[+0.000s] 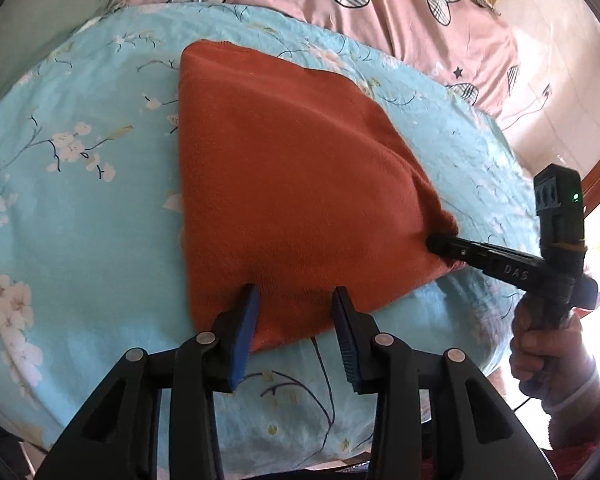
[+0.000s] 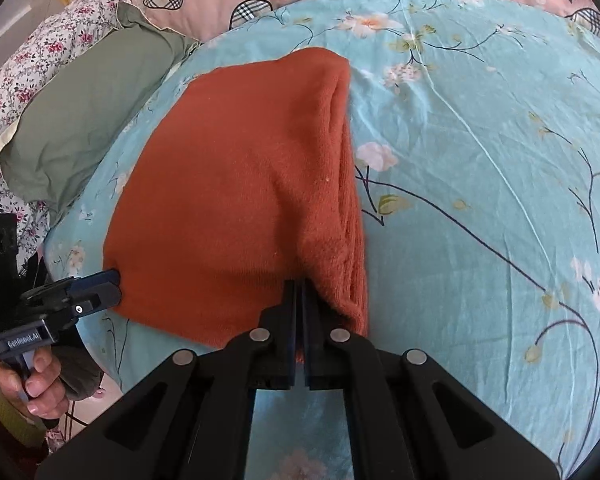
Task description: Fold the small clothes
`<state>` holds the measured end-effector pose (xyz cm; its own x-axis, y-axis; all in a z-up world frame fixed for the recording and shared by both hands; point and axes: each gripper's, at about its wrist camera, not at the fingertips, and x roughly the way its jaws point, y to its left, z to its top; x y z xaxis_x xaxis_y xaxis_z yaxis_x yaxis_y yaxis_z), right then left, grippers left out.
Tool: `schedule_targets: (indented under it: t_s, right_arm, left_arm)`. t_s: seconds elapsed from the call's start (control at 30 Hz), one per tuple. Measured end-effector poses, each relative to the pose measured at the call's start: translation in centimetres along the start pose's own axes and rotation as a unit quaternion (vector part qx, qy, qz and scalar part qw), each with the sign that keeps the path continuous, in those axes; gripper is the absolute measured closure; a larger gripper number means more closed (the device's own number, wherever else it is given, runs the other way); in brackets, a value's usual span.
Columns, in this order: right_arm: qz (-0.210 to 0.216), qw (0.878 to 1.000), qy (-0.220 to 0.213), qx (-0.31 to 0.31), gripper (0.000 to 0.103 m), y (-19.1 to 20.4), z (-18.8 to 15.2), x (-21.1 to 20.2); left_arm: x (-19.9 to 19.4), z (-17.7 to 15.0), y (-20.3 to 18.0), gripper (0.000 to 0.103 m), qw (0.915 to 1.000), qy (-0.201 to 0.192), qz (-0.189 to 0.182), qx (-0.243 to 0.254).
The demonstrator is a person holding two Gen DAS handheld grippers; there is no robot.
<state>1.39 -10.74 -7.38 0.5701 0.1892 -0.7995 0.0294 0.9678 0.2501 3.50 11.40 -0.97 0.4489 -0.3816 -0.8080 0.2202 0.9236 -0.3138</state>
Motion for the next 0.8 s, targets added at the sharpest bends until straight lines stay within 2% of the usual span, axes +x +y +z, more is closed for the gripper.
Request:
schedule_targets:
  t_s: [0.07,0.27,0.33,0.4,0.47,0.53,0.6,0.67,0.7,0.8]
  right_arm:
    - [0.001,1.0,0.002,0.006,0.1,-0.3,0.0,-0.1]
    - [-0.01,1.0,0.006,0.02,0.1,-0.2,-1.0,-1.7]
    - [-0.021,1.0,0.005,0.021,0.099,0.0,-1.4,-2.7]
    - [-0.026,0.999,0.001,0.027,0.097,0.1,-1.9,-3.8]
    - [-0.03,0.999,-0.004,0.027,0.085,0.4,-2.4,-4.8]
    - [-0.035,0.999,-0.013,0.019,0.059,0.8,-2.9,-5.9]
    - [-0.041,0.999,-0.016,0.006,0.053,1.3,-3.4,-6.5]
    - [-0.045,0.999,-0.014,-0.006,0.051,1.8,-3.9,-6.9]
    - [-0.044,0.999,-0.012,-0.012,0.049,2.0,-4.2,-7.1]
    - [-0.043,0.998,-0.008,-0.036,0.04,2.8,-5.0,-7.4]
  left_arm:
    - [-0.3,-0.2,0.0,0.054,1.0,0.001,-0.001,-0.001]
    - [-1.8,-0.9,-0.2,0.049,0.9999,0.004,0.005,-0.016]
    - [-2.7,-1.3,-0.2,0.04,0.9996,0.004,0.019,-0.019]
    - [-3.6,-1.7,0.0,0.017,0.9986,-0.001,0.048,-0.022]
    - [-4.6,-2.1,0.3,0.017,0.9974,-0.009,0.067,-0.026]
    - [-5.0,-2.5,0.7,0.017,0.9966,-0.004,0.074,-0.035]
    - [-5.1,-3.0,0.9,0.017,0.9949,0.007,0.093,-0.038]
    - [-5.2,-3.4,0.5,0.017,0.9925,0.01,0.118,-0.029]
    - [-5.4,-3.9,0.1,0.017,0.9903,0.01,0.137,-0.016]
    - [-5.7,-5.0,-1.2,0.015,0.9864,0.007,0.164,0.018]
